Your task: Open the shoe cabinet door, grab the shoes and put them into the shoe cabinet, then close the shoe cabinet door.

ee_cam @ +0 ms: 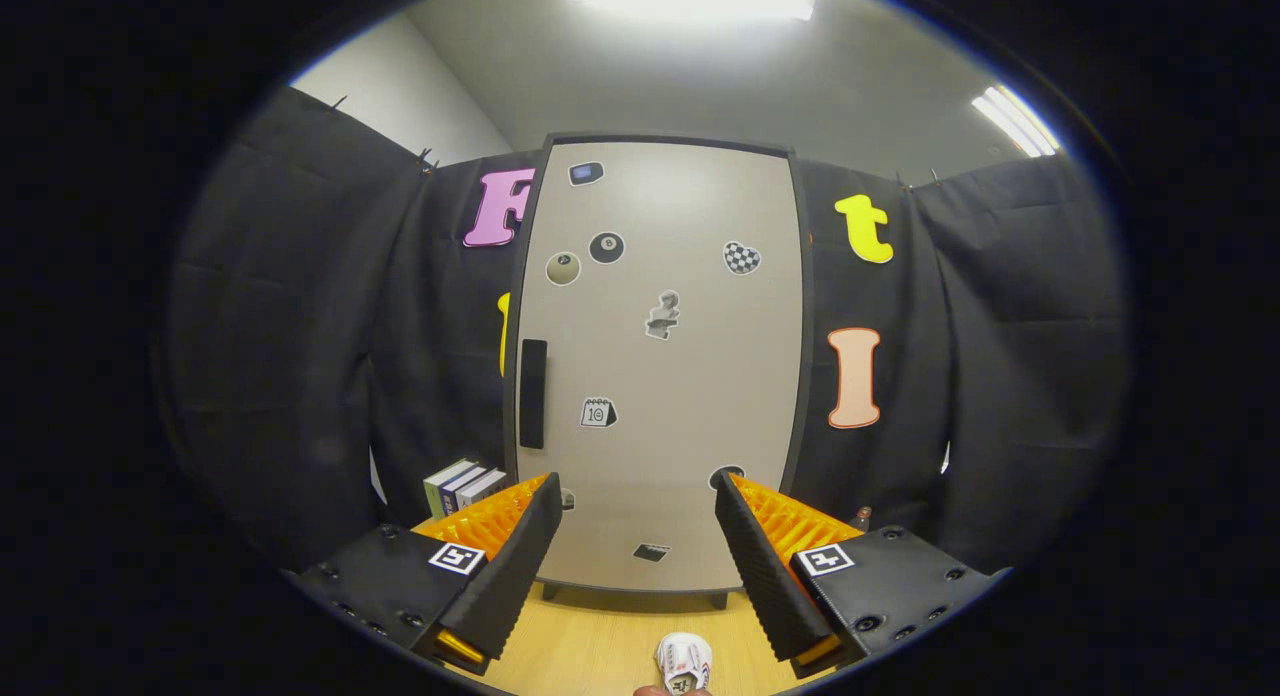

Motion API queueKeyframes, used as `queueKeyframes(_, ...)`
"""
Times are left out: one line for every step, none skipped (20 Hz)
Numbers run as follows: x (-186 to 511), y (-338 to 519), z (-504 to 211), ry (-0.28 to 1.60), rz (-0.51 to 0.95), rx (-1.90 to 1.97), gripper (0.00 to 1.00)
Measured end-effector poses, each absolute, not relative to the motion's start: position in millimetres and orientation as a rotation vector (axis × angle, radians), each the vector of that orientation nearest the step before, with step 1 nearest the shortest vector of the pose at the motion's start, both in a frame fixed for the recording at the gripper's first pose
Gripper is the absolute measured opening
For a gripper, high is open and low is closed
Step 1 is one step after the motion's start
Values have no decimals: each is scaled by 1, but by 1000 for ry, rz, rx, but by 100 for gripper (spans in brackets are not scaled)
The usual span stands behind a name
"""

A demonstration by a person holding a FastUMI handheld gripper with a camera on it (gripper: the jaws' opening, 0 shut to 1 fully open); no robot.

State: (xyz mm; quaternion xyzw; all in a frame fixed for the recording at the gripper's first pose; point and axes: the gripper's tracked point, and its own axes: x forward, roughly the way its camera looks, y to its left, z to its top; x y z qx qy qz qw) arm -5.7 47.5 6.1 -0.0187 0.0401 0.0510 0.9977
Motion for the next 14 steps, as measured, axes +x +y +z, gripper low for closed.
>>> queueKeyframes(-4, 51, 9, 72, 110, -39, 97)
queueKeyframes(-1, 56, 12, 70, 118, -35, 97)
queueKeyframes(5, 63, 14, 68, 129, -30, 97)
queueKeyframes(11, 70, 17, 66, 138, -25, 97)
queueKeyframes(18, 77, 19, 68, 146, -21, 97)
queueKeyframes(25, 83, 18, 79, 156, -20, 97)
queueKeyframes(33, 90, 18, 89, 163, -21, 97)
queueKeyframes(42, 94, 18, 98, 161, -19, 97)
queueKeyframes(52, 96, 18, 105, 158, -12, 97)
queueKeyframes(61, 102, 18, 109, 159, 1, 97)
queueKeyframes(72, 109, 17, 116, 161, 14, 98)
queueKeyframes(82, 115, 17, 127, 159, 26, 97)
queueKeyframes(93, 123, 15, 134, 159, 37, 97)
queueKeyframes(104, 130, 14, 143, 160, 42, 97)
